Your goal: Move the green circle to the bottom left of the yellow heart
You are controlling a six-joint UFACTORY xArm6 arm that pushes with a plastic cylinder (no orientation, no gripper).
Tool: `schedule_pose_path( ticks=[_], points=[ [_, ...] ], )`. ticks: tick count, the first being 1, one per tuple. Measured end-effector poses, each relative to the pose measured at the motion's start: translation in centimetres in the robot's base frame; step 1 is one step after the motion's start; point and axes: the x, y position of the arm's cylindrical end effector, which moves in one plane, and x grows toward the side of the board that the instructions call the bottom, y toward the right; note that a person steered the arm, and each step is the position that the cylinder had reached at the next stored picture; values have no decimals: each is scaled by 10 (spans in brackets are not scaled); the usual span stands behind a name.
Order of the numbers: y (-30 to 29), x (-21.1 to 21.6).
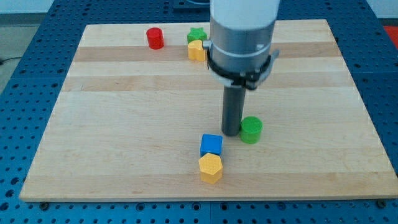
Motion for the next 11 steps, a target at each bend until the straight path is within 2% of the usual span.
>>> schedule_pose_path(
  ticks=[2,3,4,5,6,8,11],
  points=[
    [49,15],
    [51,31],
    [92,28],
    [98,5],
    [78,-29],
    [3,-25],
    [17,-101]
  ],
)
